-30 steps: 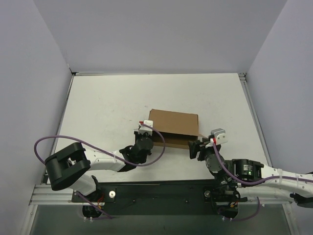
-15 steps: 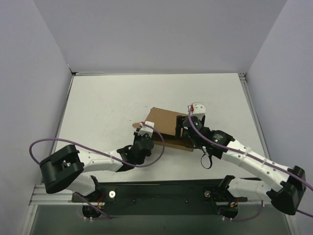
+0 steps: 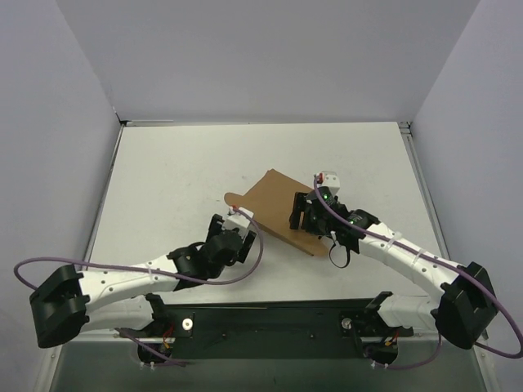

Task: Fold the paper box

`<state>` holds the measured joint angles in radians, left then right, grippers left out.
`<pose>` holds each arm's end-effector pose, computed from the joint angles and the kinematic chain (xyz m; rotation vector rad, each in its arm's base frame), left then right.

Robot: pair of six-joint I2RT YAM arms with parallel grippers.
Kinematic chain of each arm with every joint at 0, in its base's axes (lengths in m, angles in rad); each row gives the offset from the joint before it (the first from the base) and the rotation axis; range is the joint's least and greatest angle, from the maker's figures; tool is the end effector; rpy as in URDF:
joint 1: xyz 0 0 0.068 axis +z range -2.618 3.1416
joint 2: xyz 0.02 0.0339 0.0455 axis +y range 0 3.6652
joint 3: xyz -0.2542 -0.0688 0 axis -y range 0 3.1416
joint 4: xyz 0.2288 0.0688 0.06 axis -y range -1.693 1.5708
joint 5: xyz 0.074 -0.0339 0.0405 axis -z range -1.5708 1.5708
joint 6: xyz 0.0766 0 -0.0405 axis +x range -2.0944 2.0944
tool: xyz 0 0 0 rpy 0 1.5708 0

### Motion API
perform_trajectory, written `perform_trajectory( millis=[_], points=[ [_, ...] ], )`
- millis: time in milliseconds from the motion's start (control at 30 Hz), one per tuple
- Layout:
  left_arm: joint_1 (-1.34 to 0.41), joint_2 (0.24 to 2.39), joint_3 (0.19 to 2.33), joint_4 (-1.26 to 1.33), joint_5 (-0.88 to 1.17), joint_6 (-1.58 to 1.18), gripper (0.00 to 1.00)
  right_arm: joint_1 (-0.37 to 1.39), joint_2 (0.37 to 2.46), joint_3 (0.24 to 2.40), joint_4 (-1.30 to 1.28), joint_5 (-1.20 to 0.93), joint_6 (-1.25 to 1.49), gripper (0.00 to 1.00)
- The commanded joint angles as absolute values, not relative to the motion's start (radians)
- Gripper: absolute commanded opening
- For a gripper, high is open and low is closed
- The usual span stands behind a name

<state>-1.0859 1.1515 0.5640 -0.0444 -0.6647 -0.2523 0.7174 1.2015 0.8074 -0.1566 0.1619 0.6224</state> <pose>0.1577 -0.1979 0.1895 0.4955 1.9949 -0.0889 0.2267 0.1814 0.2398 -0.0047 2.1773 0.6172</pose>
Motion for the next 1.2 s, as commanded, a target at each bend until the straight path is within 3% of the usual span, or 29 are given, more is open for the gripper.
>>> perform_trajectory(
  millis=[0,167,367,800,1167],
  points=[
    [-1.08,0.958,0.629,-0.186,-0.494,-0.255,0.82,0.7,1.223,0.787,-0.132,0.137,0.623,0.65],
    [-0.951,0.848,0.727,-0.239,-0.195,-0.259,0.86,0.684,1.236,0.776,-0.135,0.13,0.609,0.65],
    [-0.639,1.003,0.905,-0.279,0.116,-0.256,0.86,0.681,1.229,0.767,-0.146,0.147,0.597,0.65],
    [-0.529,1.655,1.264,-0.233,0.23,-0.146,0.83,0.692,1.238,0.753,-0.146,0.147,0.58,0.68],
    [-0.543,1.806,1.284,-0.304,0.138,-0.104,0.73,0.695,1.186,0.793,-0.221,0.169,0.549,0.72]
  ],
)
